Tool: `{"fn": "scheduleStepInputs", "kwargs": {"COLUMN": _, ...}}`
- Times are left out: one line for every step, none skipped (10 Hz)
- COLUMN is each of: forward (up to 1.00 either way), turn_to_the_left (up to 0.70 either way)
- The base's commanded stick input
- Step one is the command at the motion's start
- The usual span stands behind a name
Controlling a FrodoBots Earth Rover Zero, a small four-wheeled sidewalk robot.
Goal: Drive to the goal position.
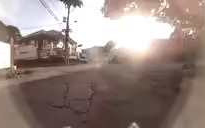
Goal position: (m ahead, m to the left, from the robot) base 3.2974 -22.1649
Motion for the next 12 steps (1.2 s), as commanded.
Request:
{"fn": "scheduleStepInputs", "kwargs": {"forward": 1.00, "turn_to_the_left": -0.40}}
{"fn": "scheduleStepInputs", "kwargs": {"forward": 1.00, "turn_to_the_left": -0.40}}
{"fn": "scheduleStepInputs", "kwargs": {"forward": 1.00, "turn_to_the_left": -0.29}}
{"fn": "scheduleStepInputs", "kwargs": {"forward": 1.00, "turn_to_the_left": -0.09}}
{"fn": "scheduleStepInputs", "kwargs": {"forward": 1.00, "turn_to_the_left": 0.00}}
{"fn": "scheduleStepInputs", "kwargs": {"forward": 1.00, "turn_to_the_left": 0.00}}
{"fn": "scheduleStepInputs", "kwargs": {"forward": 1.00, "turn_to_the_left": 0.00}}
{"fn": "scheduleStepInputs", "kwargs": {"forward": 1.00, "turn_to_the_left": 0.00}}
{"fn": "scheduleStepInputs", "kwargs": {"forward": 1.00, "turn_to_the_left": 0.00}}
{"fn": "scheduleStepInputs", "kwargs": {"forward": 1.00, "turn_to_the_left": 0.00}}
{"fn": "scheduleStepInputs", "kwargs": {"forward": 1.00, "turn_to_the_left": 0.00}}
{"fn": "scheduleStepInputs", "kwargs": {"forward": 1.00, "turn_to_the_left": 0.00}}
